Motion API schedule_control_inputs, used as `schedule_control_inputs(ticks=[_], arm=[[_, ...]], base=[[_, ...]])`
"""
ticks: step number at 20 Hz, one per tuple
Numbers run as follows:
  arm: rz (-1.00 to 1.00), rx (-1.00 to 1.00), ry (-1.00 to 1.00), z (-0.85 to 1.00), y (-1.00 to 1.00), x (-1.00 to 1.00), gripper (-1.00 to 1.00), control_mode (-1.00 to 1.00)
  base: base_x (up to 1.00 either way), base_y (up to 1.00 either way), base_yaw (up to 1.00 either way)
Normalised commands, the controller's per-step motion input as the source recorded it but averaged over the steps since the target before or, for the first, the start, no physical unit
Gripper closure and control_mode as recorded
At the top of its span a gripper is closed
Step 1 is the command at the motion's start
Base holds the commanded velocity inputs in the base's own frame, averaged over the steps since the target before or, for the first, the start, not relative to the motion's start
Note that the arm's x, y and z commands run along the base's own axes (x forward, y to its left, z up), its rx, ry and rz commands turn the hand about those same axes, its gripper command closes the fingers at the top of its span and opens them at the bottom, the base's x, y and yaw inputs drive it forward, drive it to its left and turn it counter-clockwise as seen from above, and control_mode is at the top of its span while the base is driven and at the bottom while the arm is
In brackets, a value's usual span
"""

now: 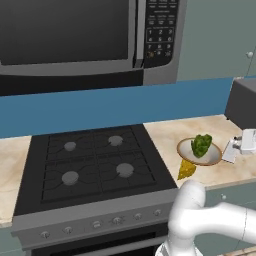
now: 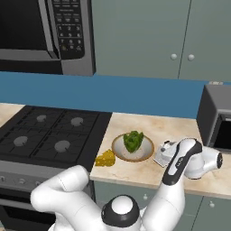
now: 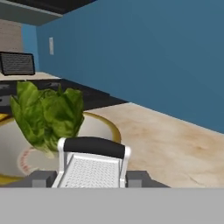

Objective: Pick the cheese from the fridge and the cheese grater from the cabinet and place them next to the salad bowl.

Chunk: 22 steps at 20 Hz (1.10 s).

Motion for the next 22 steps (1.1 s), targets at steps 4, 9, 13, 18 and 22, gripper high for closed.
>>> schedule_control_inputs(ticks=[4,9,13,18,22], arm=[[0.09,0.01,-0.05,-0.14,0.00,0.00,1.00,-1.00],[0.08,0.00,-0.05,-0.14,0.00,0.00,-1.00,-1.00],[0.04,0.00,-0.06,-0.06,0.00,0.00,-1.00,-1.00],[0.00,0.00,0.00,0.00,0.00,-0.01,-1.00,-1.00],[0.00,0.00,0.00,0.00,0.00,-0.10,-1.00,-1.00]], base=[[0.00,0.00,0.00],[0.00,0.00,0.00],[0.00,0.00,0.00],[0.00,0.00,0.00],[0.00,0.00,0.00]])
